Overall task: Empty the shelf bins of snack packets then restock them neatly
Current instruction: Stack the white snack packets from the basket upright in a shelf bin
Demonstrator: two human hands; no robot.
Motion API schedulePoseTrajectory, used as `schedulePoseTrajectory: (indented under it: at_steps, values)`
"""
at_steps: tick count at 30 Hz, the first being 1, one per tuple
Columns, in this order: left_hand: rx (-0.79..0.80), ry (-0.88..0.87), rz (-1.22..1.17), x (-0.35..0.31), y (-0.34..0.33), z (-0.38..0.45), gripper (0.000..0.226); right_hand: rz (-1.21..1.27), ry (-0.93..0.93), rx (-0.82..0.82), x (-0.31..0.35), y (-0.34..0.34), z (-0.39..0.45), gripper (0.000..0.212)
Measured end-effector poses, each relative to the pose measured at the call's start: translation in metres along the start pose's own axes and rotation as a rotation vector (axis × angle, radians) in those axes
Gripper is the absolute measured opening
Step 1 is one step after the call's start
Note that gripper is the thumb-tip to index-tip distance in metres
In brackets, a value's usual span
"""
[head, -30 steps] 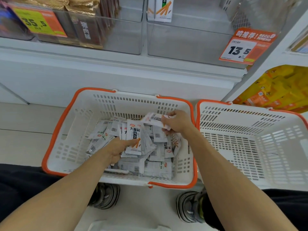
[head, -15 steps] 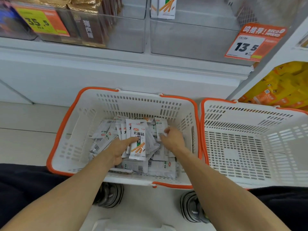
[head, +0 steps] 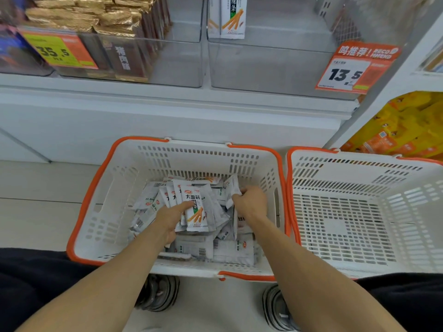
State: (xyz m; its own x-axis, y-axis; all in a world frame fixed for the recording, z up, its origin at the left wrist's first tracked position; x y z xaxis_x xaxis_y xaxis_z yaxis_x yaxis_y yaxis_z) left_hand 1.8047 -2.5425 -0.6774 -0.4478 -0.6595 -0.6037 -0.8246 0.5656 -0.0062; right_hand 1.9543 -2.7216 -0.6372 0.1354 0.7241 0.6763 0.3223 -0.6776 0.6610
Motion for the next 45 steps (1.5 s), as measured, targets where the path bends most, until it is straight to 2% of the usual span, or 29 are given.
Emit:
schedulePoseTrajectory:
  at_steps: [2, 4, 6, 10, 14, 16, 19, 21, 25, 26, 28, 29, 32, 35, 38, 41, 43, 45]
  values:
    - [-0.013, 0.000, -0.004, 0.001, 0.001, 0.001, 0.033, 0.035, 0.127, -0.083, 0.010, 0.005, -0.008, 0.026]
    - [-0.024, 0.009, -0.004, 0.003, 0.000, -0.001, 0.033, 0.074, 0.248, -0.092, 0.019, 0.003, -0.024, 0.026]
    - [-0.010, 0.024, 0.000, 0.005, -0.003, -0.006, 0.032, 0.082, 0.358, -0.011, 0.022, -0.008, -0.041, 0.020]
    - [0.053, 0.067, -0.014, 0.007, -0.004, -0.015, 0.019, -0.059, 0.625, 0.239, 0.022, -0.031, -0.074, 0.019]
    - [0.105, 0.089, 0.000, 0.011, 0.008, -0.015, 0.036, -0.067, 0.687, 0.344, 0.015, -0.040, -0.085, 0.016]
    - [0.102, 0.083, 0.042, 0.014, 0.010, -0.018, 0.034, -0.099, 0.696, 0.391, 0.012, -0.043, -0.086, 0.014]
    - [0.072, 0.050, 0.094, 0.019, 0.011, -0.021, 0.035, -0.151, 0.634, 0.512, 0.013, -0.040, -0.087, 0.013]
    - [0.049, 0.017, 0.121, 0.018, 0.011, -0.018, 0.032, -0.171, 0.533, 0.530, 0.010, -0.038, -0.082, 0.019]
    - [0.043, -0.105, 0.179, -0.005, 0.012, -0.017, 0.036, -0.201, 0.374, 0.255, 0.004, -0.030, -0.057, 0.027]
    - [0.078, -0.124, 0.208, -0.012, 0.010, -0.021, 0.037, -0.144, 0.322, 0.264, 0.004, -0.029, -0.052, 0.035]
    - [0.177, -0.125, 0.223, -0.026, 0.004, -0.030, 0.037, 0.001, 0.208, 0.392, 0.008, -0.027, -0.046, 0.050]
    - [0.233, -0.120, 0.214, -0.033, -0.001, -0.036, 0.038, 0.070, 0.171, 0.460, 0.013, -0.024, -0.045, 0.051]
    - [0.353, -0.134, 0.176, -0.050, -0.013, -0.048, 0.039, 0.296, 0.119, 0.581, 0.034, -0.014, -0.041, 0.029]
    - [0.406, -0.190, 0.146, -0.062, -0.028, -0.064, 0.030, 0.454, 0.079, 0.601, 0.052, -0.008, -0.039, 0.028]
    - [0.352, -0.255, 0.208, -0.069, -0.035, -0.070, 0.025, 0.522, 0.029, 0.623, 0.064, -0.007, -0.041, 0.038]
    - [0.315, -0.282, 0.179, -0.077, -0.040, -0.070, 0.036, 0.578, 0.015, 0.678, 0.078, -0.002, -0.045, 0.028]
    - [0.225, -0.315, 0.116, -0.085, -0.044, -0.071, 0.056, 0.617, 0.020, 0.734, 0.090, 0.004, -0.049, 0.029]
    - [0.131, -0.392, 0.129, -0.095, -0.049, -0.081, 0.054, 0.607, 0.070, 0.753, 0.101, 0.014, -0.052, 0.034]
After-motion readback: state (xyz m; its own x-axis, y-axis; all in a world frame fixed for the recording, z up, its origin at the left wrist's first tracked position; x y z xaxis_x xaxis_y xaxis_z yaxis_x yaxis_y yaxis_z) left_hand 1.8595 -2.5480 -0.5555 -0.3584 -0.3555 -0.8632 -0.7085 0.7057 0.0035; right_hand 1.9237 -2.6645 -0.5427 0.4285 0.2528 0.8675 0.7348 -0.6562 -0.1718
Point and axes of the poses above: each hand's wrist, its own z-axis towards the middle knuckle, its own y-axis out of the back of the hand, x = y × z, the point moved 4 cm from there along z, towards the middle knuckle, and after that the axes turned 7 degrees about -x, right-handed, at the moved point
